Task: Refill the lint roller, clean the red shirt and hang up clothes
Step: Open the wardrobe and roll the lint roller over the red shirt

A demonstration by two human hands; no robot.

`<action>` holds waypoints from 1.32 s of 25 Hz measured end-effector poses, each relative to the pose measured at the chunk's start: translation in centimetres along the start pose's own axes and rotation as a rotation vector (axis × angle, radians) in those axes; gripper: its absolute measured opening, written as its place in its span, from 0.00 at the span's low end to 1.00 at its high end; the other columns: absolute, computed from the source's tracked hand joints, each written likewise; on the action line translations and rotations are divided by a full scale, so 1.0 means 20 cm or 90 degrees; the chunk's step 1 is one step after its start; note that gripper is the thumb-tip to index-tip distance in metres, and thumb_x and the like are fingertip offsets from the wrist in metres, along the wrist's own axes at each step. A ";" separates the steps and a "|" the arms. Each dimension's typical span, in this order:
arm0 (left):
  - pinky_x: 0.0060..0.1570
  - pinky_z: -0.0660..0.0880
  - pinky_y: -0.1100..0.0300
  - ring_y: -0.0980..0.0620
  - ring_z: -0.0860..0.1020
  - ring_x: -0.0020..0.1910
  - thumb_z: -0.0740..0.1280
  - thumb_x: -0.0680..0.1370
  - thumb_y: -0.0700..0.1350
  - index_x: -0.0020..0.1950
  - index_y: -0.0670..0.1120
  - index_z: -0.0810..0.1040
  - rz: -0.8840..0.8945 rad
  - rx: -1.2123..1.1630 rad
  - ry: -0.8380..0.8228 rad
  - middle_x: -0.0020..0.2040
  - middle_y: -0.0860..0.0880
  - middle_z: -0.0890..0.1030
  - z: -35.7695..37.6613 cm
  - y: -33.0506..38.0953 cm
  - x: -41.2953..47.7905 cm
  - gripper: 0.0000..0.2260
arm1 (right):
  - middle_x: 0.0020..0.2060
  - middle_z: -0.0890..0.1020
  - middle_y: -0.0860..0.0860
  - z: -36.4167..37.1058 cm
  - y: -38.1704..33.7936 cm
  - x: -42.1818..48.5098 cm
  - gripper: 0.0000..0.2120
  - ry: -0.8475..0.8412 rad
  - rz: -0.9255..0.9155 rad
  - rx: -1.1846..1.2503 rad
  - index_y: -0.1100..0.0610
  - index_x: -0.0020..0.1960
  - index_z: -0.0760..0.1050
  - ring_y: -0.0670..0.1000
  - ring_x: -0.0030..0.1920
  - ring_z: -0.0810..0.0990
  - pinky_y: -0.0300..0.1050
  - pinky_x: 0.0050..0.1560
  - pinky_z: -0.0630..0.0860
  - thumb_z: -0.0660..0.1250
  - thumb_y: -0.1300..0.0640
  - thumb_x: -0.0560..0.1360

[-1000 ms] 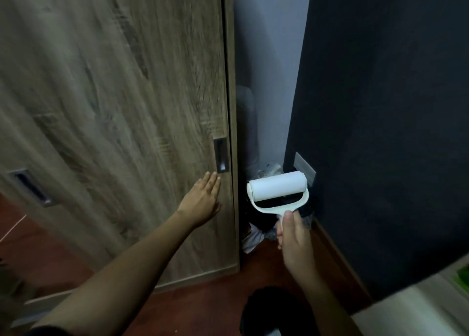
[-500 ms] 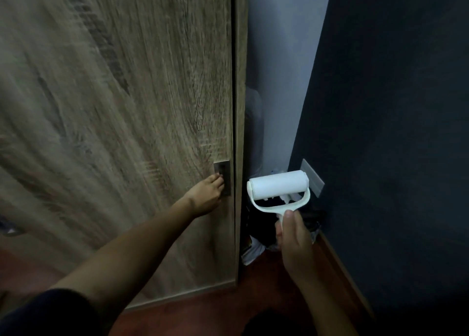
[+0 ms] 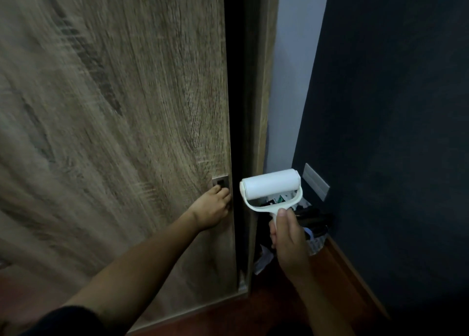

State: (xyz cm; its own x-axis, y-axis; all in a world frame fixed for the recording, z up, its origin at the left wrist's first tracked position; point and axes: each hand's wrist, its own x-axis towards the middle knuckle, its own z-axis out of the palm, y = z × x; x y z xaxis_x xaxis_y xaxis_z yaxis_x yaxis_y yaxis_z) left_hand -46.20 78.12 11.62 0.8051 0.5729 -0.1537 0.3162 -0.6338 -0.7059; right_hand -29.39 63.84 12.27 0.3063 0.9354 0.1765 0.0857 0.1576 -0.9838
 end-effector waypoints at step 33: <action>0.27 0.70 0.59 0.48 0.75 0.33 0.59 0.67 0.46 0.25 0.45 0.77 -0.161 -0.135 -0.096 0.30 0.49 0.77 0.98 -0.50 -2.05 0.13 | 0.26 0.69 0.49 1.55 -0.13 -0.28 0.22 -0.174 -0.074 -0.016 0.55 0.35 0.66 0.46 0.26 0.67 0.47 0.30 0.65 0.51 0.37 0.72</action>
State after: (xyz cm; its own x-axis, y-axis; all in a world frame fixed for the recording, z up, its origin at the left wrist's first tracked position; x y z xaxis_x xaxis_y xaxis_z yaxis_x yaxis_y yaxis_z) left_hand -92.28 71.14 11.50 0.6101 0.7854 -0.1048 0.6054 -0.5473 -0.5779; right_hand -60.67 67.94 12.78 0.0261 0.9629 0.2686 0.1301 0.2631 -0.9559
